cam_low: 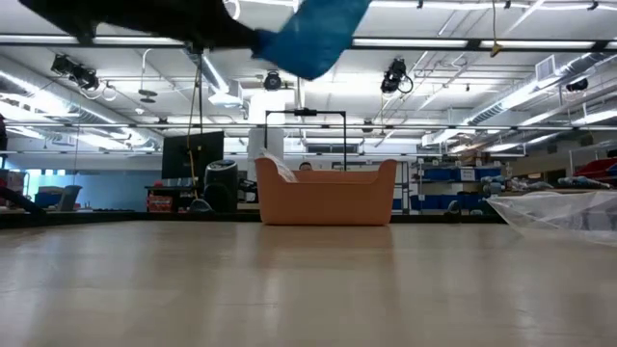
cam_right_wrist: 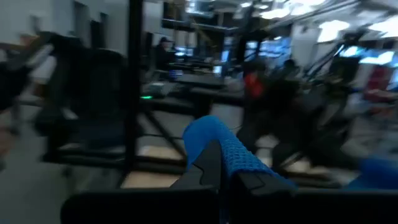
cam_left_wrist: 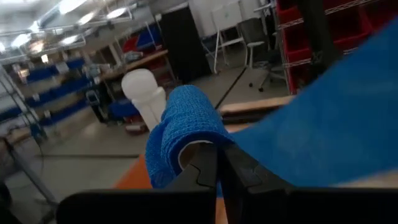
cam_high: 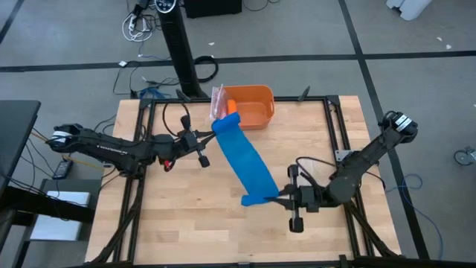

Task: Roll bandage
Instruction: Roll the blue bandage

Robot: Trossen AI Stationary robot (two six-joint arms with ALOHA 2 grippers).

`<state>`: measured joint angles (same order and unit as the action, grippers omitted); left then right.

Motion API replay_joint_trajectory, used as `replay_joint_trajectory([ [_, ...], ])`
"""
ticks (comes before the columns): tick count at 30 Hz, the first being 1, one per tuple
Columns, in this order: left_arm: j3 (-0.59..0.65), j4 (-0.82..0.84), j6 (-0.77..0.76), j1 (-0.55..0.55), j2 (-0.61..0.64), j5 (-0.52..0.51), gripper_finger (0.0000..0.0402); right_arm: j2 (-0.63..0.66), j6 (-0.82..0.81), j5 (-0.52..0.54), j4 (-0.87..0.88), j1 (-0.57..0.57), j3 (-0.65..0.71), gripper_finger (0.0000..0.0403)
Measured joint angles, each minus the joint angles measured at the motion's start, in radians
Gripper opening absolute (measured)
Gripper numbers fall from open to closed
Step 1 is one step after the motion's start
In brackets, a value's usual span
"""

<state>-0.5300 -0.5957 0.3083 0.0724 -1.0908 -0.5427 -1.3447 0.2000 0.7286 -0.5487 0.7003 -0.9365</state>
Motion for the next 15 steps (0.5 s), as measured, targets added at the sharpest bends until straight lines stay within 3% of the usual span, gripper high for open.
replay_joint_trajectory([
  [7,0.089,-0.082,-0.077,0.000,0.000,0.044,0.0007,-0.001,0.215,0.084,0.079,-0.026,-0.177,0.0000],
  [15,0.093,-0.032,-0.129,0.022,-0.002,0.091,0.0007,-0.003,0.420,0.147,0.091,-0.088,-0.307,0.0000],
])
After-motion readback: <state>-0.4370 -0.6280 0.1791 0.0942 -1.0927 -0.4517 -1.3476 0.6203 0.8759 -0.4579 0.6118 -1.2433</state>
